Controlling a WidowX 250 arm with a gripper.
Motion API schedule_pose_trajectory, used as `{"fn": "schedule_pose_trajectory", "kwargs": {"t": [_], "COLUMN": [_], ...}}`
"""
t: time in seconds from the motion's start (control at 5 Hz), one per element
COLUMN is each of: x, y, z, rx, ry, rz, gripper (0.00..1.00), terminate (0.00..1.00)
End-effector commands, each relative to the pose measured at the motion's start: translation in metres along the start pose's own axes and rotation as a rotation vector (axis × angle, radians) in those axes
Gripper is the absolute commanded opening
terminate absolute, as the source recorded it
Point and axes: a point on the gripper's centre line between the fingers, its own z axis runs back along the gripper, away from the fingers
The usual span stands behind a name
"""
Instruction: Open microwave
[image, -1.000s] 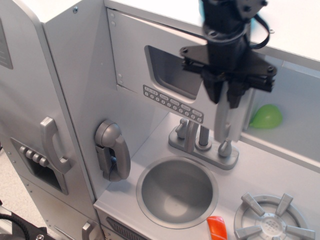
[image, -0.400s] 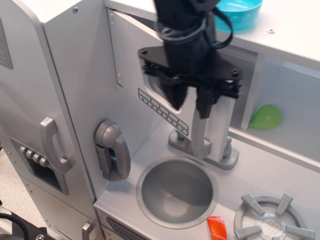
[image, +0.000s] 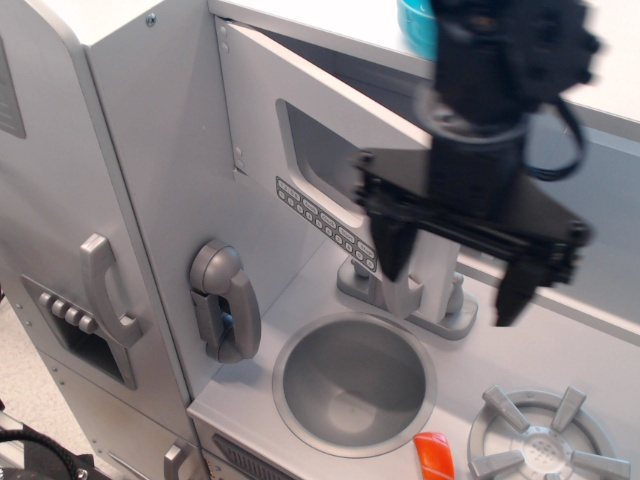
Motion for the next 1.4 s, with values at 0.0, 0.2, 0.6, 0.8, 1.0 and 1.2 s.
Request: {"fn": "schedule_pose_trajectory", "kwargs": {"t": [0.0, 0.2, 0.6, 0.8, 1.0, 1.2], "x": [0.044, 0.066, 0.078, 0.08, 0.07, 0.057], "y": [-0.063, -0.07, -0.044, -0.02, 0.0, 0.024], "z": [0.018, 0.021, 0.018, 0.019, 0.016, 0.017], "rx": [-0.074, -0.08, -0.03, -0.019, 0.0, 0.001], "ry": [-0.025, -0.033, -0.103, -0.102, -0.104, -0.079], "rz": [0.049, 0.061, 0.009, 0.017, -0.015, -0.045], "gripper": [1.0, 1.0, 1.0, 1.0, 1.0, 1.0], "terminate": [0.0, 0.0, 0.0, 0.0, 0.0, 0.0]}}
